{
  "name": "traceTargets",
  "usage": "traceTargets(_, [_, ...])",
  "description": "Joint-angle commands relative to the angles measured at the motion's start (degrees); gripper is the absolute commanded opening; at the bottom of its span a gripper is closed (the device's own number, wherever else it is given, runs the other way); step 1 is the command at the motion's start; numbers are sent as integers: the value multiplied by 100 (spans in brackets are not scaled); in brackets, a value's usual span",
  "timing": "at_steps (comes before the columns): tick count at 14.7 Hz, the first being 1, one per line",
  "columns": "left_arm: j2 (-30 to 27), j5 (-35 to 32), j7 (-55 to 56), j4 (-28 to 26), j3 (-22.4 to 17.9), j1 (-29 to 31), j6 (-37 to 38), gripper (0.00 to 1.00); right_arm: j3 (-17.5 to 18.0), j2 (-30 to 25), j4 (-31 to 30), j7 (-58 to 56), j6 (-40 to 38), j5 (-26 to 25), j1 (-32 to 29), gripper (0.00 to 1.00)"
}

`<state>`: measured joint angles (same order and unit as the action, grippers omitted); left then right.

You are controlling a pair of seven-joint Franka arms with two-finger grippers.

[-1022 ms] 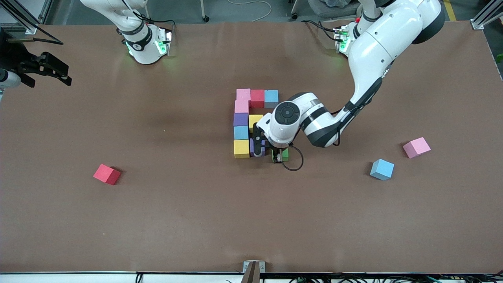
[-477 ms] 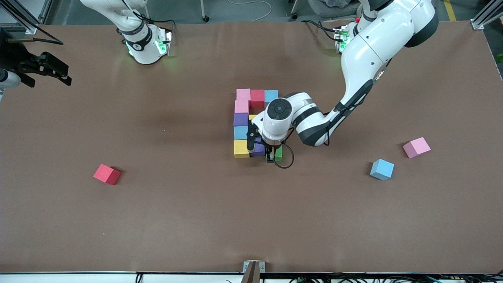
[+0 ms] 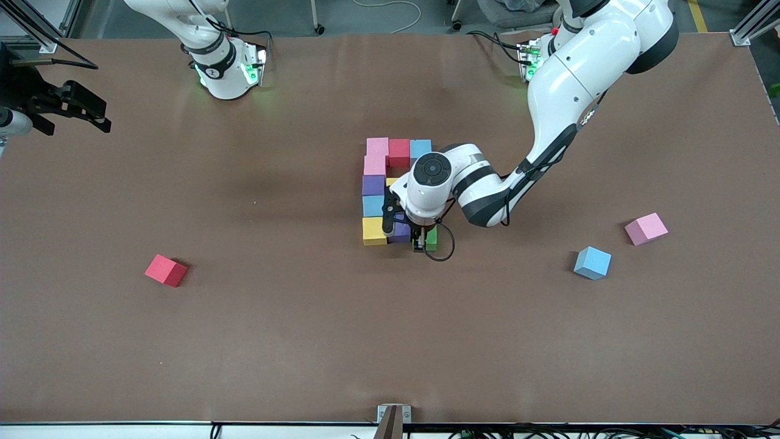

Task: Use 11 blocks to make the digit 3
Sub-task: 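Lower the green block beside the purple block with the left gripper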

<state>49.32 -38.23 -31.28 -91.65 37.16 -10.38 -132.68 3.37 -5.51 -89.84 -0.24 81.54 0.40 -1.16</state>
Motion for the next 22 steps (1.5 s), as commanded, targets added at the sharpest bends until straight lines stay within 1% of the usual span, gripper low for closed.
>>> traceTargets(1, [-89,-115,34,-124,-7,-34,5,10,41,-46,-69,-56,2,-102,-51,100])
traceTargets(3, [-151,-106,26,-273,63,44,14,10,41,-46,-69,-56,2,-102,-51,100])
traceTargets(10, [-151,-106,-27,-362,107,71,5,10,41,-38,-69,-56,11,-93,-60,100])
traceTargets(22, [-116,-71,-229,-362,107,62,-21,11,41,-38,-69,-56,11,-102,-68,100])
